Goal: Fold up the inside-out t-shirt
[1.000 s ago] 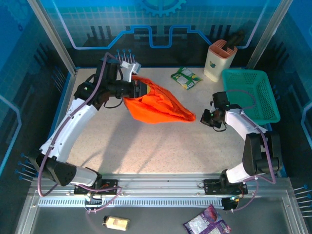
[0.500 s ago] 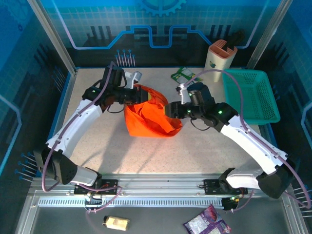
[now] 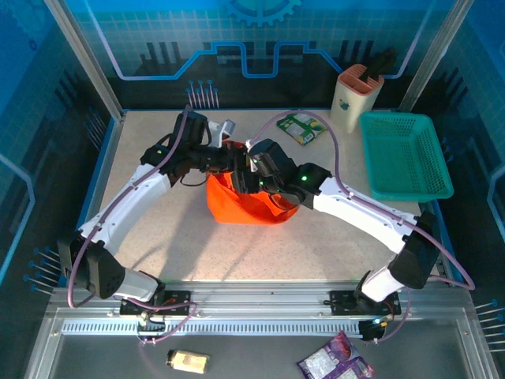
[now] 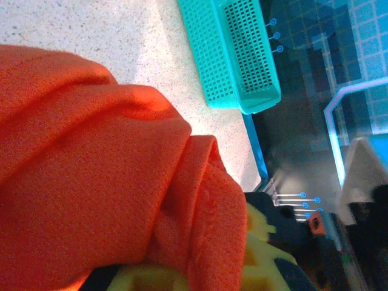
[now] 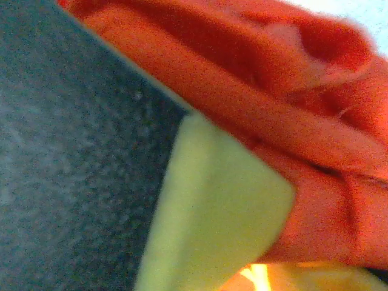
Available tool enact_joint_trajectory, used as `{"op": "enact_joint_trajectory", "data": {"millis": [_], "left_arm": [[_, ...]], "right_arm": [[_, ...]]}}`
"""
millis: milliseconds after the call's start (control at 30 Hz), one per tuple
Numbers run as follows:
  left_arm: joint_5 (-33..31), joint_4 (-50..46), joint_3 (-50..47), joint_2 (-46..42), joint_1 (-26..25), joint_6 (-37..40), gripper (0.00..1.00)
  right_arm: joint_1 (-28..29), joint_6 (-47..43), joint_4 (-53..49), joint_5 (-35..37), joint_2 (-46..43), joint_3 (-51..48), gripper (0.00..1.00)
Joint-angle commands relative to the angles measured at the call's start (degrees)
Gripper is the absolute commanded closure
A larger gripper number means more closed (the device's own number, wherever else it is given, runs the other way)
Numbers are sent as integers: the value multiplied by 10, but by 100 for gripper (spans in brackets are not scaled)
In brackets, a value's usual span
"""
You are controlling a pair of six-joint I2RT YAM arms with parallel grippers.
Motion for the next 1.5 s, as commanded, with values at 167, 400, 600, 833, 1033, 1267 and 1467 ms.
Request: {"op": "enact_joint_trajectory", "data": {"millis": [167,400,600,833,1033,1267,1467], "left_arm": [[-45,-16,-16,-46,-2,3,77],[-225,-119,-19,-49,10,70,41],[-215,-95,-76,-7,18,71,39],[-139,-12,-134,88,18,38,40],[-69,64,-181,156,18,13,49],[-99,117,-217,160,41,-5,99],[-88,109,-219,91,168,15,100]], "right_arm": [[-24,-2,17,39,-33,-24,100],[-73,-49,31,-46,-114,-100,100],[-109,-77,23,-116,-149,-122,100],[-114,-77,24,-127,-169,-140,100],[-114,-69,24,-130,-170,-136,100],[-115,-78,2,-103,-179,-103,100],[-159,-82,-55,-36,-226,-60,100]]}}
